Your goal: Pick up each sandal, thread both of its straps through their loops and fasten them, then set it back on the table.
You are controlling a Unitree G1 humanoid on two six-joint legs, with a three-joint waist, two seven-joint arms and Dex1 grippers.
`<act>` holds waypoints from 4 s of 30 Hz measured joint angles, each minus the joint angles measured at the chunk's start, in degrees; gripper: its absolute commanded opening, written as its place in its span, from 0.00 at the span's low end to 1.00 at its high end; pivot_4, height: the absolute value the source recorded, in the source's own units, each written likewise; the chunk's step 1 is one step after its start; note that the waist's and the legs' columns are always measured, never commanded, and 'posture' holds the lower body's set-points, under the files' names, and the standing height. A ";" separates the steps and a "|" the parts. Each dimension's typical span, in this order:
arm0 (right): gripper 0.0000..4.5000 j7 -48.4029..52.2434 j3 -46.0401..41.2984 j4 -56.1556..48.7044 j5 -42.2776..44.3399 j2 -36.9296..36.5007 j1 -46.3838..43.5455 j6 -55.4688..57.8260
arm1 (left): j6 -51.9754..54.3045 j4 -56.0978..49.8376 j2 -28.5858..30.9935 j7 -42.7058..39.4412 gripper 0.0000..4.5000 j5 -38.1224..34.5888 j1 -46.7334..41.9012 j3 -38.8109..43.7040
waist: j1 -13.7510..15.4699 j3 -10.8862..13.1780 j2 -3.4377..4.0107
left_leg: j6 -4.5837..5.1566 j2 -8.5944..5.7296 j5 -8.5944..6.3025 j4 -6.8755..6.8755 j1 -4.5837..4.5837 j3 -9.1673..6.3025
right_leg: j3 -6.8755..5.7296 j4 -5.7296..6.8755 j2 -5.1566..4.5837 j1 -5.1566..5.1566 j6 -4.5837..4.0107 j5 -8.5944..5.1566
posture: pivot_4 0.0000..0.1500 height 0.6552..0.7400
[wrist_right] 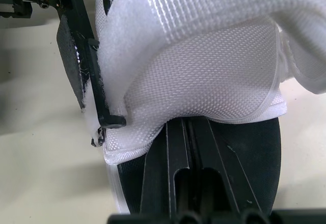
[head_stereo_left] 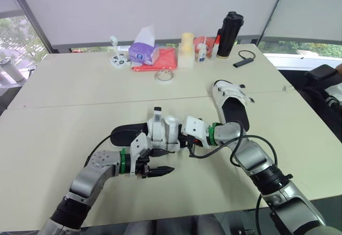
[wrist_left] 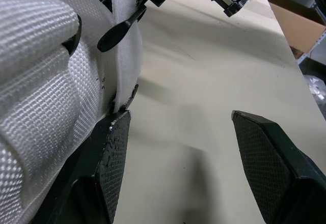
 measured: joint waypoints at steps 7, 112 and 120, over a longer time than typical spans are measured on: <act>0.00 0.02 0.00 -0.09 -0.03 -0.02 0.06 0.00 | 2.28 -1.60 0.84 0.43 0.73 -3.15 0.72 2.85 | 0.00 0.00 0.00 | 0.01 0.00 0.01 0.00 0.00 -0.01 | 0.00 0.00 0.00 0.00 0.01 0.00 | 1.00 1.00; 0.00 -0.14 0.46 -1.15 -0.06 -0.21 0.82 -0.31 | 41.48 4.77 -9.36 20.05 0.97 -31.03 -17.07 16.28 | 0.02 -0.03 -0.07 | 0.01 -0.08 -0.19 0.18 0.08 0.03 | -0.04 -0.04 0.20 0.20 0.08 -0.04 | 1.00 1.00; 0.00 -0.17 0.42 -0.81 -0.07 -0.21 0.82 -0.31 | 40.95 4.58 -10.16 22.35 0.99 -30.22 -16.84 16.25 | 0.12 -0.15 -0.14 | -0.01 -0.09 -0.19 0.20 0.12 0.10 | -0.04 -0.02 0.20 0.24 0.06 -0.05 | 1.00 1.00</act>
